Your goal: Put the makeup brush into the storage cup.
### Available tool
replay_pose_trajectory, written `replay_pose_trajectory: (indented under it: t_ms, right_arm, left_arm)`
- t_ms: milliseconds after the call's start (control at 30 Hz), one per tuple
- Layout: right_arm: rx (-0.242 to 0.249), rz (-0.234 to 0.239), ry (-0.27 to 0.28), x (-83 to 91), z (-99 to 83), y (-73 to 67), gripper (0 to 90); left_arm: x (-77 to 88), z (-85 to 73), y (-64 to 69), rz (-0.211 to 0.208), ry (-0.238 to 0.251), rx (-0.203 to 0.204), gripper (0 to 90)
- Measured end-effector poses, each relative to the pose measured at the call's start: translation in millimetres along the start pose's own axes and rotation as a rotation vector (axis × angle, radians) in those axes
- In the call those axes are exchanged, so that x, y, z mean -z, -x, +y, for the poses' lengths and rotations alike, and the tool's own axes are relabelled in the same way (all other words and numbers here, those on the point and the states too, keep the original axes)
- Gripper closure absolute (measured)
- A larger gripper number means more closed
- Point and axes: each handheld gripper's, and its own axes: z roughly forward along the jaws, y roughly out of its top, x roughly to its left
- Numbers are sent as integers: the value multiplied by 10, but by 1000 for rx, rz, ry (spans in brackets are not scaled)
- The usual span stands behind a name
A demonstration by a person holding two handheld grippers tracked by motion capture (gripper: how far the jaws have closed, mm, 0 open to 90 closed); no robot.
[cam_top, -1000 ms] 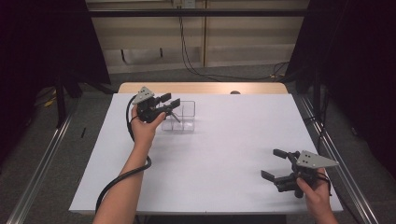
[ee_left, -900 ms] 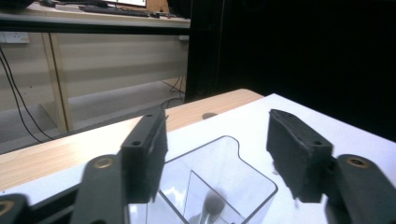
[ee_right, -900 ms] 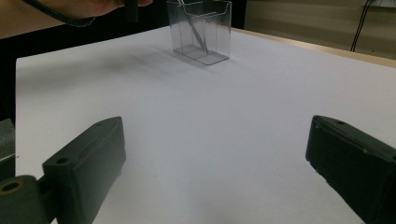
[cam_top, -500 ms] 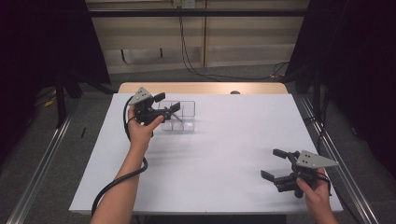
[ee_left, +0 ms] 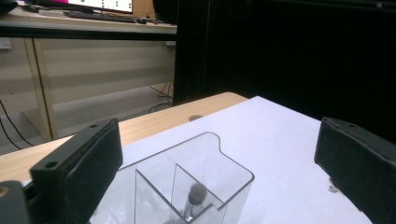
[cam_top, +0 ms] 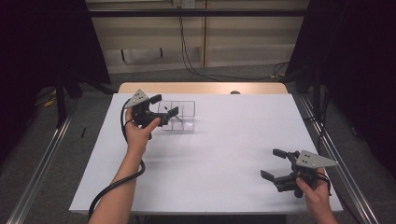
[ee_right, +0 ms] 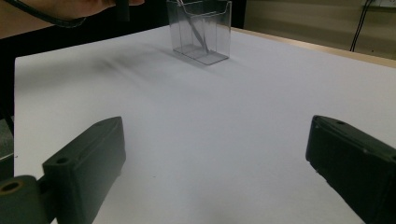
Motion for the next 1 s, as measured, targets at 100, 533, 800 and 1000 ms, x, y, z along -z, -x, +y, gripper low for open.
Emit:
replay_pose_trajectory:
  t_ms: [100,533,800,1000]
  right_arm:
    - [1,0,-1,-6,1,-2,46]
    - [2,3,0,-16,1,-1,46]
    - [5,8,7,-39,20,1,46]
    - [3,13,2,-52,21,7,46]
  left_arm:
    - [18,-7,12,-13,8,1,0]
    - [73,-23,50,-55,10,-2,0]
    - [144,-33,84,-74,11,-12,0]
    - [201,-45,113,-92,23,-14,0]
